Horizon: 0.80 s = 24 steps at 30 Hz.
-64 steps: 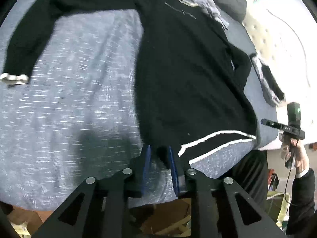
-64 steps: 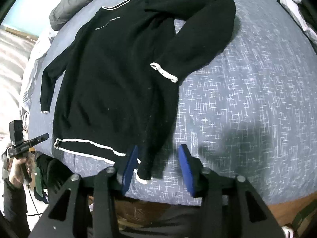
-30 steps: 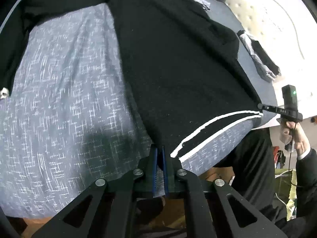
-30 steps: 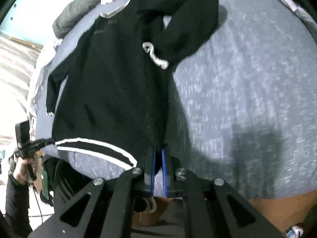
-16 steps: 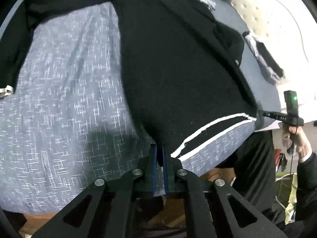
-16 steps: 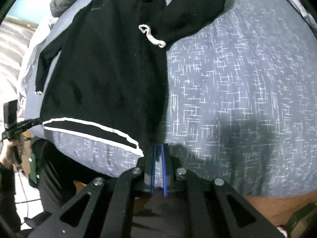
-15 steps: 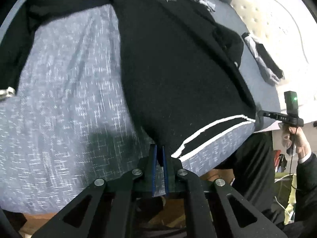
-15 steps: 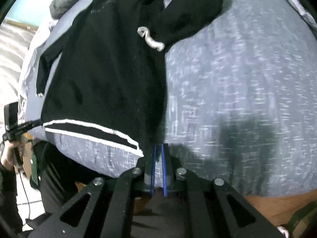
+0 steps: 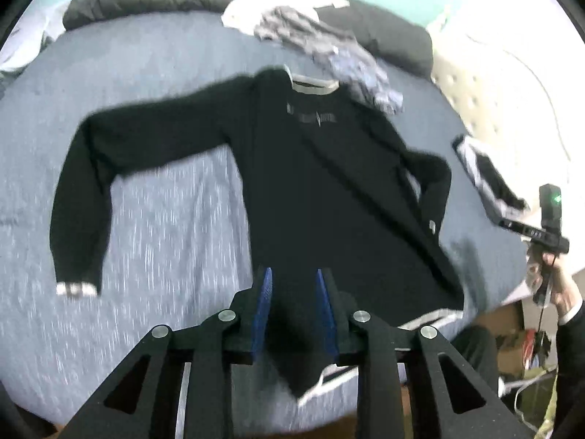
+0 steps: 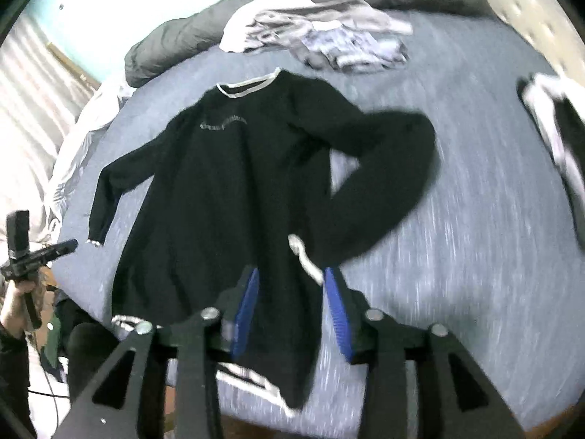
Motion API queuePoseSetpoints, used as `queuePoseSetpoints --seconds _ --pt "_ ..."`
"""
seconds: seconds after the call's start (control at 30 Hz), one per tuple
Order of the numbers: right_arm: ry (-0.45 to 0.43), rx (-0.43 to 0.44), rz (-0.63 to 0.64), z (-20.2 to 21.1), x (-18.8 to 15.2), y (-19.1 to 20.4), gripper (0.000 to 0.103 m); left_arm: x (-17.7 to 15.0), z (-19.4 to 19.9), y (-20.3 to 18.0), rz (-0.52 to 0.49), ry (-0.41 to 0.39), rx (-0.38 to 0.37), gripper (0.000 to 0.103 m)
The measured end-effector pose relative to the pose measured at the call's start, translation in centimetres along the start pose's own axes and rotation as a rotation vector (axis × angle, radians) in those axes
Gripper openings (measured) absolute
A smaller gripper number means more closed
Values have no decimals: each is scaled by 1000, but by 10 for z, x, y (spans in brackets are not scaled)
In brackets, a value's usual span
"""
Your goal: Fold clothes
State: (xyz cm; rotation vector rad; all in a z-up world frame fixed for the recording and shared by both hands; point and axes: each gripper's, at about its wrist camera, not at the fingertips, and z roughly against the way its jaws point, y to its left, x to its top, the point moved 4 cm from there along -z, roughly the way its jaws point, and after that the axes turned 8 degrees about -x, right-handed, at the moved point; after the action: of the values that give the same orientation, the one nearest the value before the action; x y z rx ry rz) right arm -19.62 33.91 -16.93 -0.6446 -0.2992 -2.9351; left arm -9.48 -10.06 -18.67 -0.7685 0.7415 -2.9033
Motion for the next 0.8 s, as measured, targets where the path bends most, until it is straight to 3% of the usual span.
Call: queuePoseSetpoints --seconds 0.13,0.37,0.43,0.6,0.7,0.8 --pt "-23 -5 16 -22 40 7 47 35 -15 3 -10 -59 1 41" --pt "-28 -73 31 -83 99 -1 49 88 -55 14 -31 -132 7 51" --pt "-19 -97 27 -102 115 -6 49 97 -69 19 -34 -149 13 59" --pt "-10 -135 46 -144 152 -12 51 116 -104 33 -29 -188 18 63" --pt "-1 -164 71 -166 169 -11 53 118 -119 44 0 -214 16 82" --pt "8 -178 96 -190 184 -8 54 115 -131 53 10 -225 16 83"
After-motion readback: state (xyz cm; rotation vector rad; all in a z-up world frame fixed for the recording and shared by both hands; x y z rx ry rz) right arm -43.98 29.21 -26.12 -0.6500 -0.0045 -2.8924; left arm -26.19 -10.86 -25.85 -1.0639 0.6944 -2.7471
